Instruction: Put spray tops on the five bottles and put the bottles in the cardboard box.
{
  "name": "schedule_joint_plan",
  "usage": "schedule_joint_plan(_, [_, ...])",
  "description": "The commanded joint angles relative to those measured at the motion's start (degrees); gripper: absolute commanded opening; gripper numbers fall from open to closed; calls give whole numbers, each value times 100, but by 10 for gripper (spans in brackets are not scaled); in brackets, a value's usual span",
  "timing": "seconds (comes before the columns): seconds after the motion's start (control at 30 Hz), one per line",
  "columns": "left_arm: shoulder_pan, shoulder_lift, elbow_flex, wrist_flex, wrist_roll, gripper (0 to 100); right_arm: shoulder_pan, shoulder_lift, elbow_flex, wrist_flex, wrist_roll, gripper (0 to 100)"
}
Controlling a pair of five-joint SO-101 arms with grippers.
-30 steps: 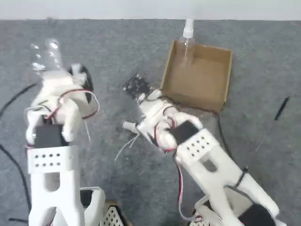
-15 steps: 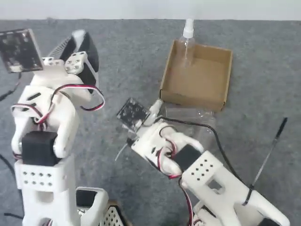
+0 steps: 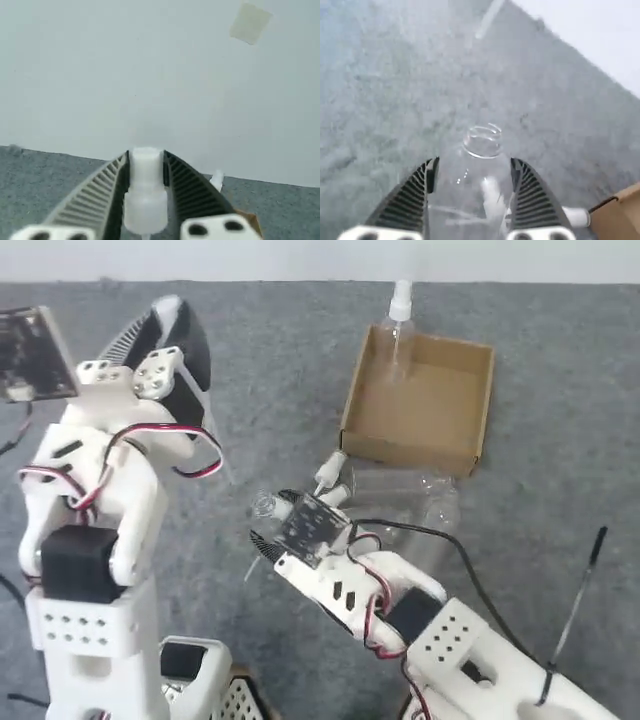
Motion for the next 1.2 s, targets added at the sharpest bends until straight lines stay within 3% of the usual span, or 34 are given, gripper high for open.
schedule_joint_plan(0.0, [26, -158, -163, -18, 79, 11, -57, -321, -18, -242, -62, 6])
schedule_joint_plan(0.2, [352, -158, 277, -70, 79, 11, -57, -321, 0, -242, -62, 6])
schedule_joint_plan(0.43, [404, -167, 1147, -712, 79, 11, -40, -312, 18, -242, -62, 6])
schedule_joint_plan(0.7, [404, -176, 1569, -659, 79, 11, -31, -356, 70, -233, -62, 6])
schedule_joint_plan(1.17, [413, -1371, 1868, 703, 26, 11, -22, -356, 97, -233, -62, 6])
